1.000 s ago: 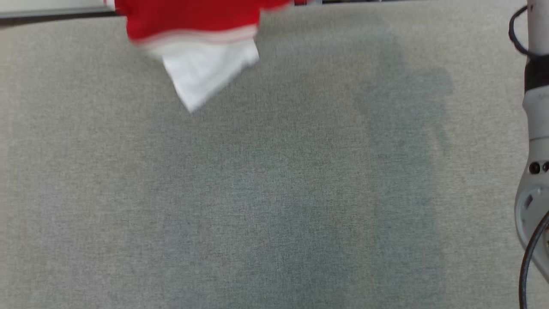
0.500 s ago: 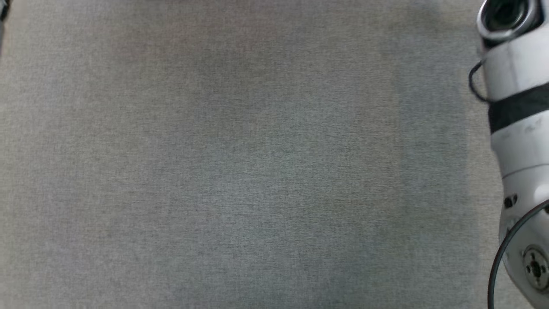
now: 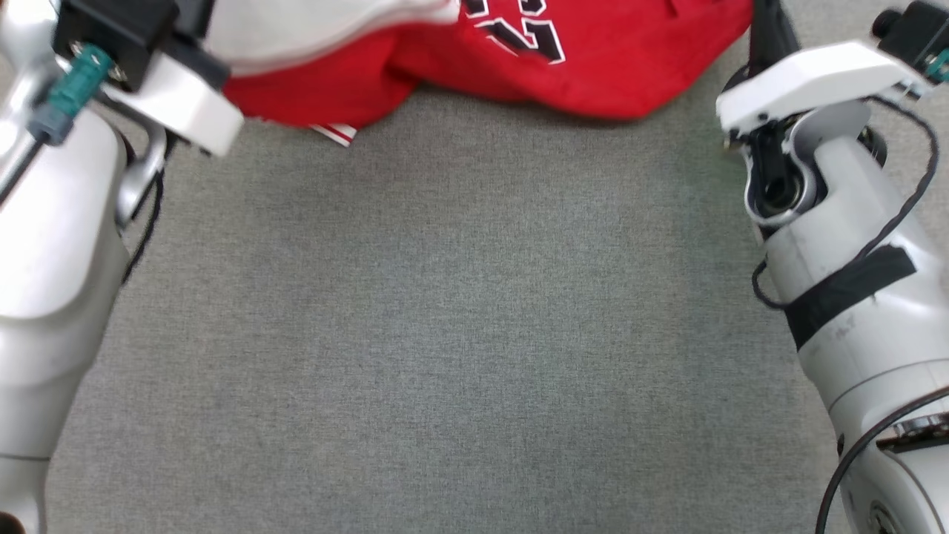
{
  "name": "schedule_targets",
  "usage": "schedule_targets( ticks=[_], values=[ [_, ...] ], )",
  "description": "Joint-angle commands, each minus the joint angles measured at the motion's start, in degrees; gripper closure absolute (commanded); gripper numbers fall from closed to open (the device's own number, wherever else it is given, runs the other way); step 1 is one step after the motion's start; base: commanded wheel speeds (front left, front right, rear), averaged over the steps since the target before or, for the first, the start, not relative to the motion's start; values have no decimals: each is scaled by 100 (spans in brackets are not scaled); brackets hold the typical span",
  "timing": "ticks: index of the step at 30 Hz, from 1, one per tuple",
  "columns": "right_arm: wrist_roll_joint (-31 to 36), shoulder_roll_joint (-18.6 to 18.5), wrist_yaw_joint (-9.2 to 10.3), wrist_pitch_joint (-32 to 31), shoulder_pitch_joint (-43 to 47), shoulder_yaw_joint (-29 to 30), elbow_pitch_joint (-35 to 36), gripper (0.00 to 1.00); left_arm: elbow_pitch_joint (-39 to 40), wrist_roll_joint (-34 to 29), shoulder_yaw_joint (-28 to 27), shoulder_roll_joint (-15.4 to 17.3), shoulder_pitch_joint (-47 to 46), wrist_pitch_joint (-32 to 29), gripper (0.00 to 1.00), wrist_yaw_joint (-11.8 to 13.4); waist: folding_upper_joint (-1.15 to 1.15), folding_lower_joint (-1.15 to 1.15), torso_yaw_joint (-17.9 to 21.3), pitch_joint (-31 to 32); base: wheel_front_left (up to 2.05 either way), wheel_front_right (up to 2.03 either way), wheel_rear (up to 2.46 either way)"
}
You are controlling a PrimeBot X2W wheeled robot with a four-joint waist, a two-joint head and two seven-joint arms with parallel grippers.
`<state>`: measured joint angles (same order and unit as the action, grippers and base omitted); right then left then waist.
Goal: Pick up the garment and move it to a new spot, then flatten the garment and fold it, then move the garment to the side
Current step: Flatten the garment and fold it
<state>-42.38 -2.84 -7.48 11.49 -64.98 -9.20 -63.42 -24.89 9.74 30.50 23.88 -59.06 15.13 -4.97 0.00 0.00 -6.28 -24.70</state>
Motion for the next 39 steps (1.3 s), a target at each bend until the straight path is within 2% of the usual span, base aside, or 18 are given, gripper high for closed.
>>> schedule_targets(
  ticks=[1,6,10,18,22,31,39],
  values=[
    [-36,-37,-2,-68,118,-67,-44,100,-101,27,15,-32,121,-1,100,-54,0,0,15,170,0,0,0],
    [-206,-113,-2,-392,495,-271,-301,100,-672,158,336,-39,626,-1,100,-221,0,0,30,503,0,0,0],
    [-315,-152,-2,-521,823,-409,-411,100,-891,358,812,19,1011,-1,100,-247,0,0,52,782,0,0,0],
    [-518,-295,-2,-705,1403,-601,-548,100,-784,1019,1973,461,1560,0,100,-247,0,0,34,1321,0,0,0],
    [-645,-351,-1,-839,1637,-678,-524,100,-724,1254,2361,645,1771,-1,100,-247,0,0,15,1570,0,0,0],
    [-895,-486,-1,-1205,2110,-844,-440,100,-626,1668,2856,971,2137,-1,100,-248,0,0,44,2049,0,0,0],
    [-1088,-613,-1,-1836,2582,-1096,-382,100,-366,2649,3761,1361,2429,-9,100,-249,0,0,33,2433,0,0,0]
  ],
)
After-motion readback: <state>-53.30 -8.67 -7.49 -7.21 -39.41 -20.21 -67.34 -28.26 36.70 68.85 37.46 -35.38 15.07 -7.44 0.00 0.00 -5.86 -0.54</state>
